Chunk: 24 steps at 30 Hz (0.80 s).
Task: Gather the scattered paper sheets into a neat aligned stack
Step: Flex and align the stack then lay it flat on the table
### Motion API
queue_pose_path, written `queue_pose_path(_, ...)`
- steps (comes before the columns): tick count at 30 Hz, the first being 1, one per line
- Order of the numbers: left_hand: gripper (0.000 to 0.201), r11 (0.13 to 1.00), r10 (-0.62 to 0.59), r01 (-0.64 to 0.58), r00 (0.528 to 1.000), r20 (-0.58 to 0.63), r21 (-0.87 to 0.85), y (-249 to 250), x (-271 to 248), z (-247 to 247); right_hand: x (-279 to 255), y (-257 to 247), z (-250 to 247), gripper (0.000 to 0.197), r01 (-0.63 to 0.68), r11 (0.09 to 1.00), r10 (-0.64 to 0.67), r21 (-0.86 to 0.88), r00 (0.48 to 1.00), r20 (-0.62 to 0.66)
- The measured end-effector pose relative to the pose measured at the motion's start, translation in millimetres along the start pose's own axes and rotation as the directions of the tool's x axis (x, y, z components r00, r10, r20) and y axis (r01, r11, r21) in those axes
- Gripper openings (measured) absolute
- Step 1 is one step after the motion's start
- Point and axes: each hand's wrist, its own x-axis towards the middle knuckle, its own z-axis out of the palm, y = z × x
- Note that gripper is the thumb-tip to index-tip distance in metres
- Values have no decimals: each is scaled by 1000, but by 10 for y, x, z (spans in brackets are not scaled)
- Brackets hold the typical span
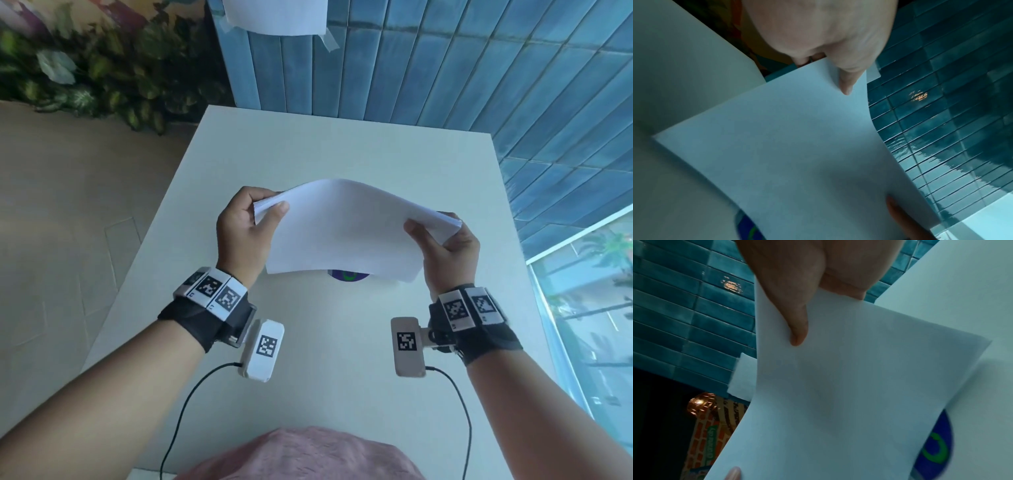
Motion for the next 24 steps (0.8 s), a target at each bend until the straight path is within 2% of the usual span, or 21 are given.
queue_pose_path(4, 33, 995, -85, 78, 991, 104, 68, -250, -84, 11, -38, 200, -14, 32, -68, 994, 66, -84, 997, -27)
queue_pose_path(7, 45, 989, -137, 127, 982, 130, 81, -366, -133, 46, -37, 272, -10, 31, -111, 988, 108, -105, 994, -32)
queue_pose_path(13, 37, 996, -90, 88, 990, 105, 21, -352, -120, 66, 0, 246, -14, 24, -74, 992, 71, -98, 997, -34)
queue_pose_path(18, 40, 987, -154, 145, 978, 138, 76, -475, -207, 96, -68, 384, 31, 28, -129, 979, 122, -161, 991, -49)
queue_pose_path(24, 40, 991, -127, 122, 985, 120, 50, -533, -186, 72, -46, 352, -4, 30, -97, 984, 89, -149, 994, -58)
